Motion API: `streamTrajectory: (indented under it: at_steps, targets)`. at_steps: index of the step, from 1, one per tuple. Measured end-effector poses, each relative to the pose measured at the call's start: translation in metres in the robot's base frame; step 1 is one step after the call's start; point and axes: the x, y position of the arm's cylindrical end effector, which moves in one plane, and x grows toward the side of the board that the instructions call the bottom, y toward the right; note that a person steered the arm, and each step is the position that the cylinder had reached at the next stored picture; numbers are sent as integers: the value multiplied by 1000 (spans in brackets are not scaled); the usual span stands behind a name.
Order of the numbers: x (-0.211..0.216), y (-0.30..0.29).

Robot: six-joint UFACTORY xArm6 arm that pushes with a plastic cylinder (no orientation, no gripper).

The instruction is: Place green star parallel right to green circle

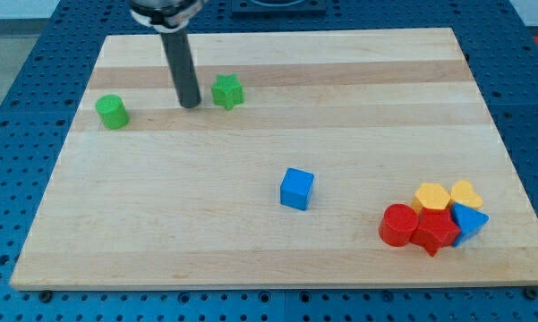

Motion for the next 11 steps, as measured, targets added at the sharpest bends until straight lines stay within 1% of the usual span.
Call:
streamTrajectory:
  at_steps: [2,4,5,6,7,8,10,11]
  targets:
    - [24,40]
    - [26,25]
    - [40,70]
    - [31,136]
    - [-11,150]
    - [-22,110]
    - [8,-6]
    - [8,16]
